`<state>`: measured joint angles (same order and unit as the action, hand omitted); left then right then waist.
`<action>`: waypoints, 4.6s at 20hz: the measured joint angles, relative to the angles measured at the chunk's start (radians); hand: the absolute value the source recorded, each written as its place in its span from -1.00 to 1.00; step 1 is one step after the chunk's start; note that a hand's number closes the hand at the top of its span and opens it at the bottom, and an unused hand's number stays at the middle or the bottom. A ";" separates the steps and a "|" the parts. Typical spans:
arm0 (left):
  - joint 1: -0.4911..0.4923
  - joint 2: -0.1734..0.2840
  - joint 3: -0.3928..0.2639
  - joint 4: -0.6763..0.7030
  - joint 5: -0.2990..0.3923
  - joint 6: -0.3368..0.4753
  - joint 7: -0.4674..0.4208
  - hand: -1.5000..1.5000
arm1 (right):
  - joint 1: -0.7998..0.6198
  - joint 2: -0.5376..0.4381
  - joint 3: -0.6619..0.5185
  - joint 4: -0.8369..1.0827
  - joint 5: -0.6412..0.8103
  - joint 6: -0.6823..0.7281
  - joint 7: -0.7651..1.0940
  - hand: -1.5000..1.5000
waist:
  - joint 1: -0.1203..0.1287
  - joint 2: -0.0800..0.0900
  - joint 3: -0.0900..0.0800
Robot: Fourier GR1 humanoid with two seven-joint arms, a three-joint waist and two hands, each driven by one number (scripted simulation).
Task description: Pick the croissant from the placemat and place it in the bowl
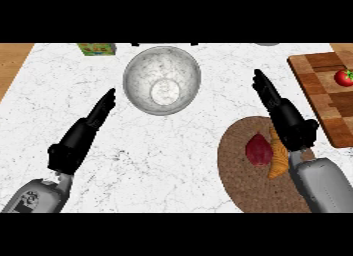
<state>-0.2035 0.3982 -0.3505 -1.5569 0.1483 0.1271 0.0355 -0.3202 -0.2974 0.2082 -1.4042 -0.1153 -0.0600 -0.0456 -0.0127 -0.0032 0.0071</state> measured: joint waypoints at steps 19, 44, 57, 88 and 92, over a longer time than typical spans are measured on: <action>0.044 -0.067 0.022 -0.008 0.067 -0.091 -0.015 0.00 | 0.278 -0.097 -0.121 -0.028 0.473 -0.521 0.243 -1.00 | 0.009 0.002 -0.009; 0.023 -0.126 0.025 0.011 0.027 -0.100 -0.001 0.00 | -0.093 -0.219 0.059 -0.075 0.259 0.333 1.171 -1.00 | 0.018 0.002 -0.009; 0.063 -0.144 0.055 -0.008 0.001 -0.135 -0.009 0.00 | -0.048 -0.178 0.127 -0.092 0.428 0.302 1.151 -1.00 | 0.014 0.002 -0.008; 0.076 -0.242 0.141 -0.022 -0.098 -0.222 0.025 0.00 | 0.081 -0.052 0.002 0.096 0.788 0.234 0.941 1.00 | 0.014 0.002 -0.008; 0.093 -0.243 0.156 -0.054 -0.097 -0.244 0.043 0.00 | 0.070 -0.057 -0.022 0.114 0.833 0.217 0.887 1.00 | 0.015 0.002 -0.008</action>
<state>-0.1104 0.1556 -0.1944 -1.6112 0.0515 -0.1168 0.0789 -0.2504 -0.3548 0.1859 -1.2904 0.7173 0.1572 0.8412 0.0023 -0.0014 -0.0013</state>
